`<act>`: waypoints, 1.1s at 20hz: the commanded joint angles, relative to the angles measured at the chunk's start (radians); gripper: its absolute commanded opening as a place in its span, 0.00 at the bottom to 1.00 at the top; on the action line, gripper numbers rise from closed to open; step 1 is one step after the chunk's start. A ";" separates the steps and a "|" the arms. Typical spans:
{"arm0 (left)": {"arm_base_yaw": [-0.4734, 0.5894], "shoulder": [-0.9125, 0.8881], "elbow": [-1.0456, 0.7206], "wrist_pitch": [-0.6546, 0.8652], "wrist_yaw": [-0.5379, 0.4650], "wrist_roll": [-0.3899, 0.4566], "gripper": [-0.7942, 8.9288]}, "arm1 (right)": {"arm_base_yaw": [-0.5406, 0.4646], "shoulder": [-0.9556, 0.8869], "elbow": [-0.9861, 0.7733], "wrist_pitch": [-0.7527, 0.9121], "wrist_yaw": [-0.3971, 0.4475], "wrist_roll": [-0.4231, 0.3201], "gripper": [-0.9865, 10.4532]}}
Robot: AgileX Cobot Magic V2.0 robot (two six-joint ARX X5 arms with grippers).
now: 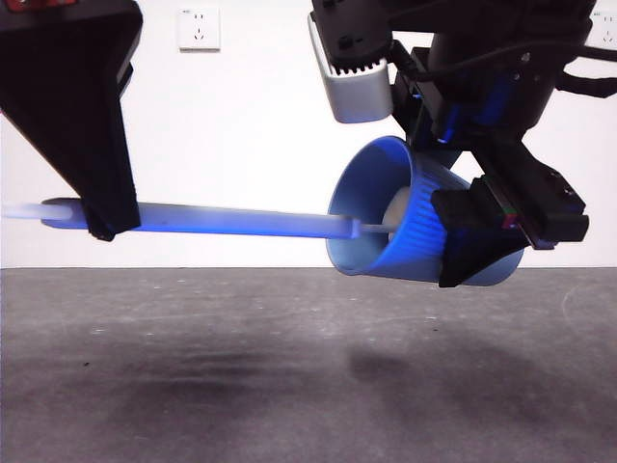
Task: Pick up the cup brush,pick up the cup,insert the brush into the cup,clean the cup,put the cup brush back,put the cup back to the fixed position on the table
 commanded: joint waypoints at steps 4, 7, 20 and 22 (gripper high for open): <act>-0.002 -0.016 -0.004 -0.070 -0.018 -0.049 0.07 | 0.003 0.008 0.002 0.013 0.048 -0.001 0.07; -0.003 -0.064 -0.004 -0.191 -0.050 -0.066 0.07 | -0.004 0.008 0.002 0.014 0.046 0.000 0.07; -0.005 -0.040 -0.004 -0.096 -0.034 -0.069 0.07 | -0.004 0.008 0.002 0.037 0.023 -0.001 0.07; -0.005 0.010 -0.004 -0.031 -0.008 -0.070 0.07 | -0.004 0.008 0.002 0.037 0.002 0.000 0.07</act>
